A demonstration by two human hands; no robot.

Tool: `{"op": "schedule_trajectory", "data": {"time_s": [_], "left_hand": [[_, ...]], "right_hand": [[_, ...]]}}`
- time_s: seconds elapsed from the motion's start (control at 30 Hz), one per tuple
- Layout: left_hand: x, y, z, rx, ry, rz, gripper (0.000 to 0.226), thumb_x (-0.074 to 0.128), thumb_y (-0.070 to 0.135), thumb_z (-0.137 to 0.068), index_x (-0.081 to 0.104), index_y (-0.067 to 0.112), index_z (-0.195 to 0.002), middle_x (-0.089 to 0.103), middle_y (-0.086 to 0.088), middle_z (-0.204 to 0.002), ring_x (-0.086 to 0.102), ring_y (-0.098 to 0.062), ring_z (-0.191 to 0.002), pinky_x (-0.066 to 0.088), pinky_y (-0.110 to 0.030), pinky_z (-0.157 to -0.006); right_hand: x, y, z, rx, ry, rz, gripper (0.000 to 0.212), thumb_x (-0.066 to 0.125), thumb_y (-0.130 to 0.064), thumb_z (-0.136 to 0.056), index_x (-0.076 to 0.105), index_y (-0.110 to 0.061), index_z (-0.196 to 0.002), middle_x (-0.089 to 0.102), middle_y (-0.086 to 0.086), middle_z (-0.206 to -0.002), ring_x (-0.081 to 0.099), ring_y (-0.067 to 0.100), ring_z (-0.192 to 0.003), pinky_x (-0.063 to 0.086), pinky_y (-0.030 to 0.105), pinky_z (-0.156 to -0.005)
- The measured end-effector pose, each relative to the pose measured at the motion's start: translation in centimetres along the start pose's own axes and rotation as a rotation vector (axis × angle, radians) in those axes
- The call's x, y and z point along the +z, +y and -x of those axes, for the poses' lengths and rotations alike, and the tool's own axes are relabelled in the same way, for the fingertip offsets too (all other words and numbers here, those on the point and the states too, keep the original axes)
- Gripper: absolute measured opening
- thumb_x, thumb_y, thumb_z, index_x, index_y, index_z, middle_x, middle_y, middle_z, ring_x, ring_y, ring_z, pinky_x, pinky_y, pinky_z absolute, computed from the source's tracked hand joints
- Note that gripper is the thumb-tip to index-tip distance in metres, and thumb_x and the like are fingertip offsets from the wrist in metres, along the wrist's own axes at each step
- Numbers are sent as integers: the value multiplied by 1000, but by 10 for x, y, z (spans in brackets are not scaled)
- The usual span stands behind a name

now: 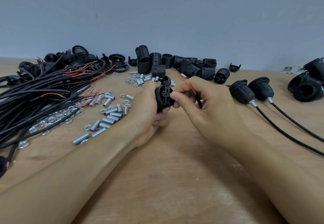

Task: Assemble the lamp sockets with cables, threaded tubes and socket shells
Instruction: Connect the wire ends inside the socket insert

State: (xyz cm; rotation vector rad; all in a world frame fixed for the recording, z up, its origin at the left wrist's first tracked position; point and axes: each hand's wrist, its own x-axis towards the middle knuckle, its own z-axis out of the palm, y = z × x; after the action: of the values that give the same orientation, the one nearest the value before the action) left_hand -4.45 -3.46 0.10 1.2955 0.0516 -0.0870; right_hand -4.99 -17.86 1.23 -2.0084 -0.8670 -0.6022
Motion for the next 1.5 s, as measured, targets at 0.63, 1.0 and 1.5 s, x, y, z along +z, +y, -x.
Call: {"op": "schedule_trajectory", "data": {"time_s": [0.63,1.0,1.5], "left_hand": [[0,-1,-3,-9,-5,-12,42,27,25,-96,49,14,-62,40,-3,-49,18,-11,-38,14,-20,-39],[-5,2,-1,-31,-123,19,42,29,27,-94,50,15,-60,41,-1,-50,16,-10,-40,14,-22,-41],[-4,1,-3,-44,-120,-2,37,30,27,-95,46,13,-64,43,-4,-51,19,-10,-38,20,-20,-37]], "right_hand": [[-1,1,-1,6,28,87,10,64,-18,-92,64,-9,-86,66,-1,-68,59,23,-59,43,33,-56],[-5,-1,-2,-1,-17,37,12,63,-18,-95,67,-10,-87,63,-10,-71,58,11,-64,43,26,-58],[-1,2,-4,-29,99,6,35,54,-14,-99,58,-11,-134,50,-20,-68,52,-1,-58,39,13,-64]]}}
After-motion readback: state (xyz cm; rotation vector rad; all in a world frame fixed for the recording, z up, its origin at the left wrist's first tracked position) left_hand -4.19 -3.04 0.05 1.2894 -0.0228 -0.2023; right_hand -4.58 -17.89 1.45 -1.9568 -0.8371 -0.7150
